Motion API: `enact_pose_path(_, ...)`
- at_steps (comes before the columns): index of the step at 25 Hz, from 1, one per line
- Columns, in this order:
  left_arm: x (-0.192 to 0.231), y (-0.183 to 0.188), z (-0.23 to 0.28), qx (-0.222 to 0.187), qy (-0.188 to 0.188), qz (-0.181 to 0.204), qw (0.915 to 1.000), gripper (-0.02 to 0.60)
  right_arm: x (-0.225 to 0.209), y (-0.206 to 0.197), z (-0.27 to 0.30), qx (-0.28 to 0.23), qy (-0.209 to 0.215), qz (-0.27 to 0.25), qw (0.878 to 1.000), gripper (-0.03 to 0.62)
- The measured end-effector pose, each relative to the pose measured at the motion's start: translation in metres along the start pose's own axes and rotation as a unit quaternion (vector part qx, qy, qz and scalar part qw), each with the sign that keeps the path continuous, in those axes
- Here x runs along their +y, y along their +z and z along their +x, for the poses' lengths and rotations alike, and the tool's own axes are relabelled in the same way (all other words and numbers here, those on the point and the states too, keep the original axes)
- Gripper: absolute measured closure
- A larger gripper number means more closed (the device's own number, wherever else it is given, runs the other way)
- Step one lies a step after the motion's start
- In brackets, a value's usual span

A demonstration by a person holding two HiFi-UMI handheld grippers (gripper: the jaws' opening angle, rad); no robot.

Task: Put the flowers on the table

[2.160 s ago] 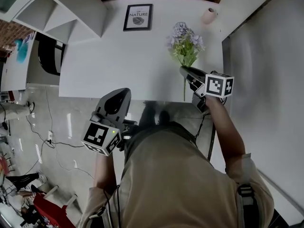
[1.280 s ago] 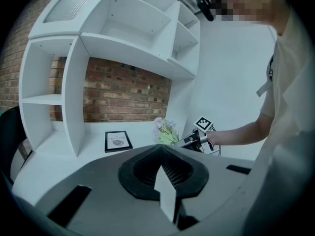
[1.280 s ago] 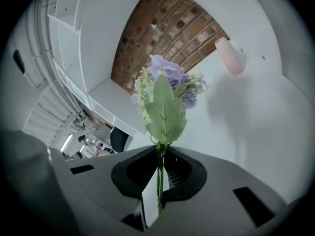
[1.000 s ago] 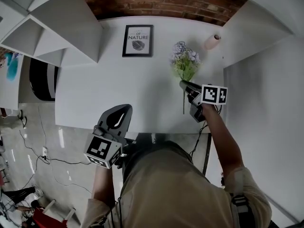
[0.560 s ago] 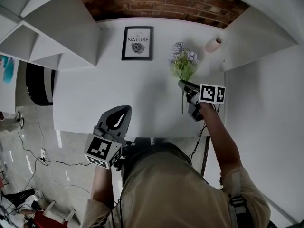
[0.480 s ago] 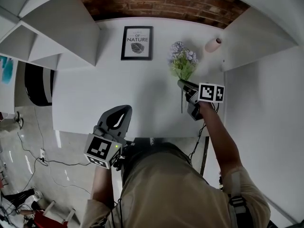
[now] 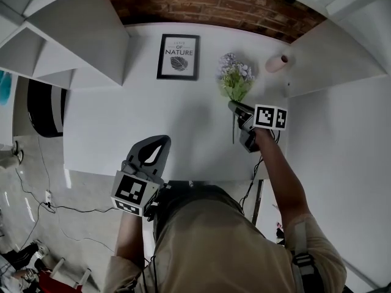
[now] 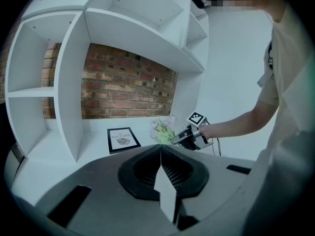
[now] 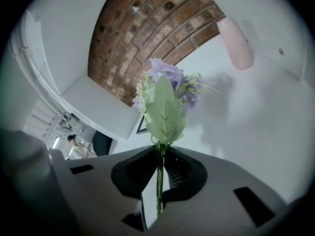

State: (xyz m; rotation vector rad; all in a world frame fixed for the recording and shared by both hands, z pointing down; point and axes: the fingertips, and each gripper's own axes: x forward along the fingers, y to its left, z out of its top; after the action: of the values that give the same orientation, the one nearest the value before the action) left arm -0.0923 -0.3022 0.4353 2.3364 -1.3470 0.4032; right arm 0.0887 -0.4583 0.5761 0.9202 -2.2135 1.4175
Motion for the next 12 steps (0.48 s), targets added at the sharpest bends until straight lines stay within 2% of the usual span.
enact_pose_path(12, 0.02, 0.005, 0.011, -0.001, -0.011, 0.003, 0.9999, 0.571, -0.011, 0.023, 0.022, -0.006, -0.027, -0.001, 1.0, 0.548)
